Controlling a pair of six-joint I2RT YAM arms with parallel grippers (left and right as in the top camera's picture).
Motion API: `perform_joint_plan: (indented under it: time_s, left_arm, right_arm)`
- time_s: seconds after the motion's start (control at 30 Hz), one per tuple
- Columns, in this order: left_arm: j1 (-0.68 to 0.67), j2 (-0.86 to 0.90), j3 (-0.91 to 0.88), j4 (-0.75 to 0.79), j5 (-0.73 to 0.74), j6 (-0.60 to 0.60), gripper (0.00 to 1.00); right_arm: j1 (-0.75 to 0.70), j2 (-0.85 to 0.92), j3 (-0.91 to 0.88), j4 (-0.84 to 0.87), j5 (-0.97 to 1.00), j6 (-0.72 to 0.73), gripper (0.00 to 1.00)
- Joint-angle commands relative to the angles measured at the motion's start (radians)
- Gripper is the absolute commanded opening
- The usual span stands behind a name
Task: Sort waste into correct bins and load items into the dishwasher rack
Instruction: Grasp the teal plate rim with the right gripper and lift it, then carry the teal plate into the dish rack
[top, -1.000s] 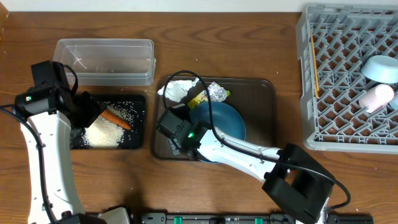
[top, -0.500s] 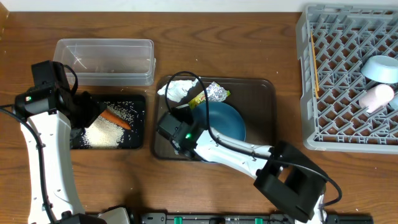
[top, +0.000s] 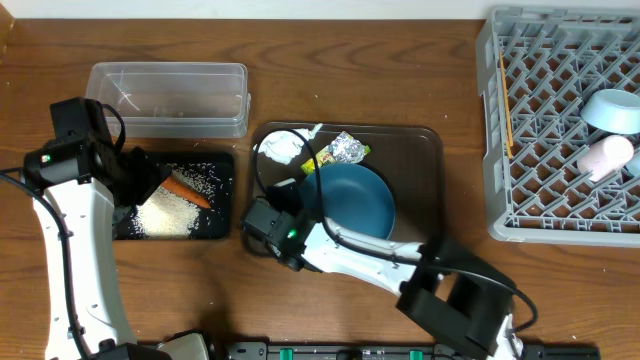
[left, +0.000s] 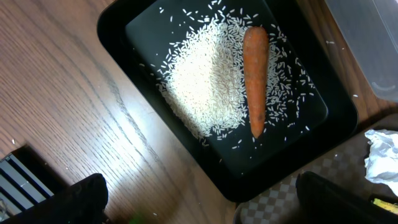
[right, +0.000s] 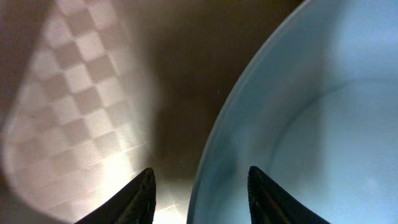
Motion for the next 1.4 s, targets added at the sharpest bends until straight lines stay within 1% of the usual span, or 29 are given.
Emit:
perform_joint_plan:
  time_s: [0.0,0.1,0.17,0.4,0.47,0.6,0.67,0.73,0.9,1.03,1.13,1.37]
  left_arm:
    - [0.003,0.0,0.006,-0.005,-0.005,-0.012,1.0]
    - [0.003,0.0,0.006,-0.005,-0.005,-0.012,1.0]
    - [0.003,0.0,0.006,-0.005,-0.005,-0.012,1.0]
    - [0.003,0.0,0.006,-0.005,-0.005,-0.012,1.0]
    - [0.003,0.0,0.005,-0.001,-0.005,-0.012,1.0]
    - [0.003,0.0,0.005,-0.002,-0.005,-0.012,1.0]
    - [0.003,0.0,0.005,-0.002,-0.005,-0.012,1.0]
    - [0.003,0.0,0.005,-0.002,-0.005,-0.012,1.0]
    - [0.003,0.0,0.005,-0.002,-0.005,-0.012,1.0]
    - [0.003,0.0,0.005,-0.002,-0.005,-0.012,1.0]
    - [0.003,0.0,0.005,-0.002,-0.005,-0.012,1.0]
    - [0.003,0.0,0.005,-0.002,-0.005,-0.012,1.0]
  right_arm:
    - [-0.001,0.027,-0.002,0.0,0.031,0.021,0.47]
    - [-0.002,0.027,-0.002,0.003,0.031,0.021,0.47]
    - [-0.002,0.027,-0.002,0.003,0.031,0.021,0.44]
    - [-0.002,0.027,0.001,0.004,0.03,0.021,0.27]
    - [-0.002,0.027,0.002,0.003,0.03,0.021,0.21]
    - [-0.002,0.027,0.002,0.003,0.03,0.021,0.11]
    - [-0.002,0.026,0.006,0.002,0.029,0.021,0.08]
    - [-0.002,0.026,0.021,-0.013,0.025,0.021,0.02]
    - [-0.002,-0.004,0.09,-0.085,0.003,0.02,0.01]
    - [-0.002,-0.075,0.143,-0.14,-0.012,0.016,0.01]
    - [-0.003,-0.16,0.161,-0.167,-0.016,-0.006,0.01]
    - [-0.054,-0.448,0.161,-0.229,-0.059,-0.103,0.01]
